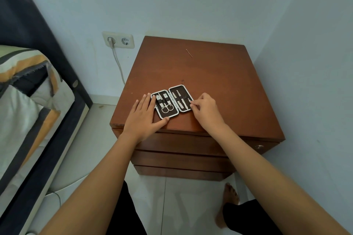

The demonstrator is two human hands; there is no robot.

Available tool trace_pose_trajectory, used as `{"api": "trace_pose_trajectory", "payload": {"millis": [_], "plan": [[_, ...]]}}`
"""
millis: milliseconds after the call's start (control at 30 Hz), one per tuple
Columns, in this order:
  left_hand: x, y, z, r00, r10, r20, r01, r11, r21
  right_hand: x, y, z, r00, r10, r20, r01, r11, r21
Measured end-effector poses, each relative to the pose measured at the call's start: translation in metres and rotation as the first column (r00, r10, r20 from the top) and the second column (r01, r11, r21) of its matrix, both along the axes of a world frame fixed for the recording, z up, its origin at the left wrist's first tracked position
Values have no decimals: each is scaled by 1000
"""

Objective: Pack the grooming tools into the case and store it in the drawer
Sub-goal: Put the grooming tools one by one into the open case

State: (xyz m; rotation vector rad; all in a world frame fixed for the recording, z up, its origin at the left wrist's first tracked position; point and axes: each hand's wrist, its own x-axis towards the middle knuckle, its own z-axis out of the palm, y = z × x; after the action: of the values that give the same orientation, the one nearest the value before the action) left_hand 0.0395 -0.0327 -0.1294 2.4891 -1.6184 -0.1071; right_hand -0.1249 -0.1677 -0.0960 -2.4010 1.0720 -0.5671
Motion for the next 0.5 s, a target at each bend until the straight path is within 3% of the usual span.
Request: {"api": "trace_pose_trajectory", "payload": {"millis": [200, 367, 500], "plan": [[0, 0, 0, 1000, 2, 4, -2, 1000, 0, -1, -3, -1, 981, 132, -145, -138, 990, -32], [0, 0, 1, 1000, -3, -1, 3, 1000, -5, -16, 4, -6, 992, 126, -16, -127, 989, -79], [0, 1, 1, 1000, -5, -8, 5, 1000, -8, -20, 5, -10, 987, 145, -62, -152, 981, -119]]}}
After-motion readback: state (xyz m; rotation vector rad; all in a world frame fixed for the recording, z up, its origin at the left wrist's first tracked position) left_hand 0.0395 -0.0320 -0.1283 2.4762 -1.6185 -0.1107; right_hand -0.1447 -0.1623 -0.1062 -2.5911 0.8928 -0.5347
